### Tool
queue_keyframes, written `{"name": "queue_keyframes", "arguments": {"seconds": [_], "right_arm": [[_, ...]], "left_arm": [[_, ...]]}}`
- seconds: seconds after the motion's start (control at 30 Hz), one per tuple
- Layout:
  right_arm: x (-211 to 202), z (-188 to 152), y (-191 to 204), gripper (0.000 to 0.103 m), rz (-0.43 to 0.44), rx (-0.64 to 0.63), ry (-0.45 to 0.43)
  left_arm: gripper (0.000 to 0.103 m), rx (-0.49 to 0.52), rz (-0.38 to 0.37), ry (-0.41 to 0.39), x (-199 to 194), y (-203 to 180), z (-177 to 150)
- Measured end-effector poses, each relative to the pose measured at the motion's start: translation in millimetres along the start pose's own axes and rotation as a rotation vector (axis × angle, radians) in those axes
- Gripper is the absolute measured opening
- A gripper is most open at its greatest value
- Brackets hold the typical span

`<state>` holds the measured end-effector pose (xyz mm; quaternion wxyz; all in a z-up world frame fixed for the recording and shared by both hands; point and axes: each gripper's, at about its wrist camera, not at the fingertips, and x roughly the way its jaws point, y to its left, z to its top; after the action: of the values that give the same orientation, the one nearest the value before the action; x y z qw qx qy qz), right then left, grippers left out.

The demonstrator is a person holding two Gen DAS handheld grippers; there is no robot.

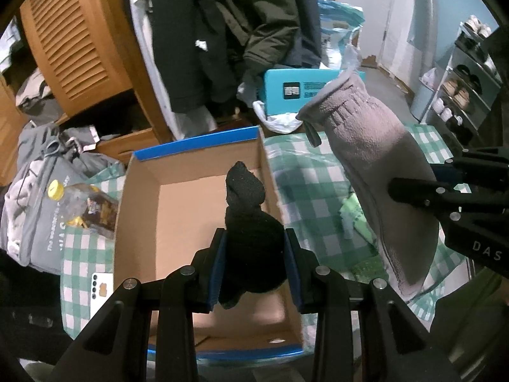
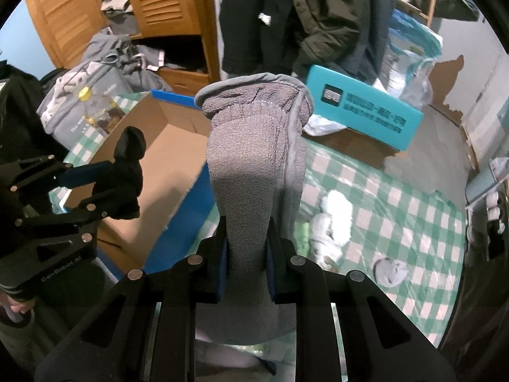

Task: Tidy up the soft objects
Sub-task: 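Lift and carry grey sock and black sock over the cardboard box with both grippers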

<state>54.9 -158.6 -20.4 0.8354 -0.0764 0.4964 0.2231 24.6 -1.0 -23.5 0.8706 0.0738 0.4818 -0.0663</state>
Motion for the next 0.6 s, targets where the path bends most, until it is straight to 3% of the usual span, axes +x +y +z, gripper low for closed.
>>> {"name": "queue_keyframes", "arguments": {"seconds": [0.6], "right_arm": [[25.8, 41.0, 68.7, 0.018, 0.080, -0.094, 0.012]], "left_arm": [[0.035, -0.089, 0.072, 0.020, 7.4, 57.0, -16.2]]}}
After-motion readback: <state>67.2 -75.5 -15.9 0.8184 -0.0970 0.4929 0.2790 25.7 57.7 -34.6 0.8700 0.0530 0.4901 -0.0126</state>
